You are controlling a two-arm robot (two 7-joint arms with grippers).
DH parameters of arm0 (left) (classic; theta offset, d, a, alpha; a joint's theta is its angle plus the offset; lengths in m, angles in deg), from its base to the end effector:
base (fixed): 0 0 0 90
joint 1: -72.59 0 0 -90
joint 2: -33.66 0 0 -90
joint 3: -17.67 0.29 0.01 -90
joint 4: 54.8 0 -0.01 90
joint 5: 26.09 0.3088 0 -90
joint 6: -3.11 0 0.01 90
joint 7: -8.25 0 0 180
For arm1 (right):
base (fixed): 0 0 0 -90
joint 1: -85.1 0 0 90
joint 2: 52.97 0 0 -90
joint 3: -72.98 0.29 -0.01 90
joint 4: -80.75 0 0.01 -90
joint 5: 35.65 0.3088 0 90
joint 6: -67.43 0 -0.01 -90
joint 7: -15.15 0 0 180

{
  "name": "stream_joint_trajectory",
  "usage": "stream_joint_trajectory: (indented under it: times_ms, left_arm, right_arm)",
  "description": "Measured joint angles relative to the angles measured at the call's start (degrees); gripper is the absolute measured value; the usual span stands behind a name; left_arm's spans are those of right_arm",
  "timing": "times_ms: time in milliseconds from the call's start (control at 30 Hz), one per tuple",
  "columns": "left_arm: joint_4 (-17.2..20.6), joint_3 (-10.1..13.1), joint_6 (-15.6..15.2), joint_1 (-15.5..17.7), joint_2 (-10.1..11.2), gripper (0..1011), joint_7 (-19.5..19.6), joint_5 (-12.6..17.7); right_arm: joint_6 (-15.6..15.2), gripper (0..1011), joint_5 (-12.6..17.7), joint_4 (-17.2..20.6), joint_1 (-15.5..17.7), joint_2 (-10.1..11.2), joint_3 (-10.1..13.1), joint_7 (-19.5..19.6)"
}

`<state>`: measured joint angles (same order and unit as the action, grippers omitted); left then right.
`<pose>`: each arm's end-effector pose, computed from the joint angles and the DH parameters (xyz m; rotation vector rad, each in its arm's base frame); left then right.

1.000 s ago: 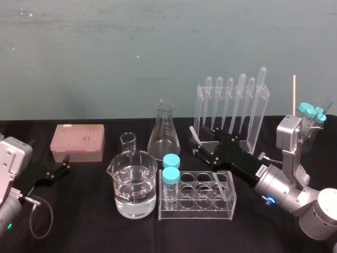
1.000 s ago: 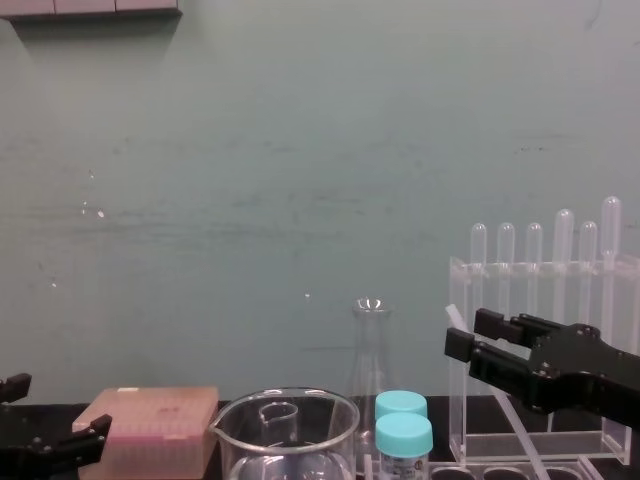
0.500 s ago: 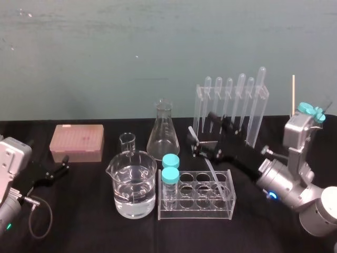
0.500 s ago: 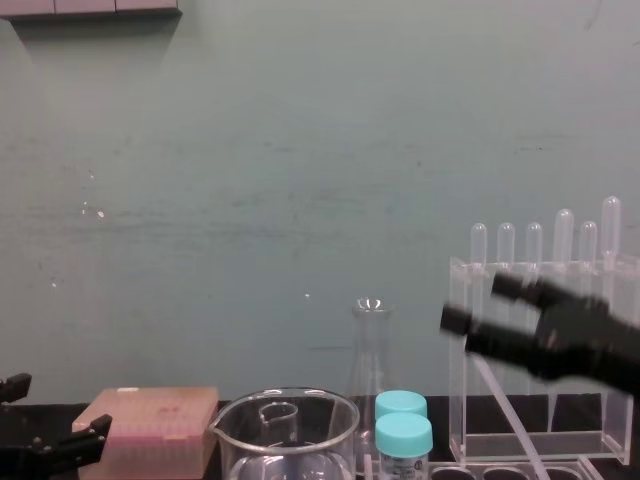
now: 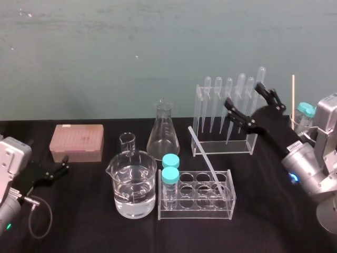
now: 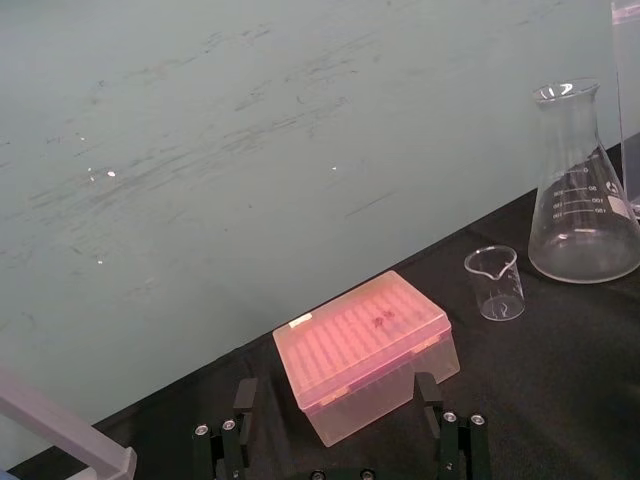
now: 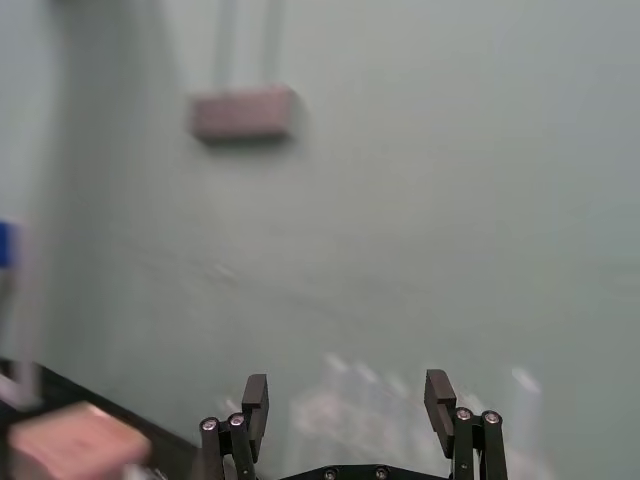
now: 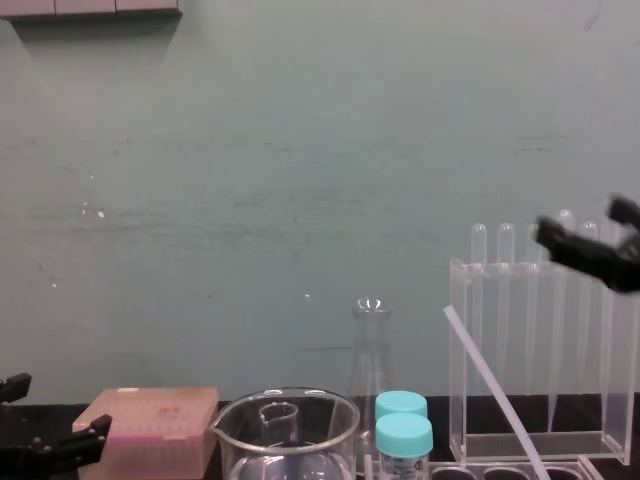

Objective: Pick up the stirring rod with one hand, then place it down.

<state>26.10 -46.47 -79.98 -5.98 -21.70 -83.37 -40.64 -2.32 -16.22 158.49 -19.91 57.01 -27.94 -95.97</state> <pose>0.3581 0.0827 -0.3023 0.3043 -0.2850 1.2480 0.3971 -0.0686 -0.2689 0.1862 -0.3181 -1.0811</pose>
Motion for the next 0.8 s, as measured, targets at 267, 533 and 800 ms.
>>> stream_joint_trajectory:
  times_ms: [267, 533, 800]
  left_arm:
    - [0.00, 0.00, 0.00, 0.00, 0.00, 1000, 0.00, 0.00]
    - [0.00, 0.00, 0.00, 0.00, 0.00, 1000, 0.00, 0.00]
    - [0.00, 0.00, 0.00, 0.00, 0.00, 1000, 0.00, 0.00]
  right_arm:
    - [-12.90, 1003, -1.64, 1.18, 3.33, 1.54, 1.25, 3.69]
    - [-15.74, 1003, -1.80, 1.33, 3.77, 1.87, 0.98, 2.95]
    - [-15.06, 1003, -1.77, 1.33, 3.67, 1.83, 1.00, 2.97]
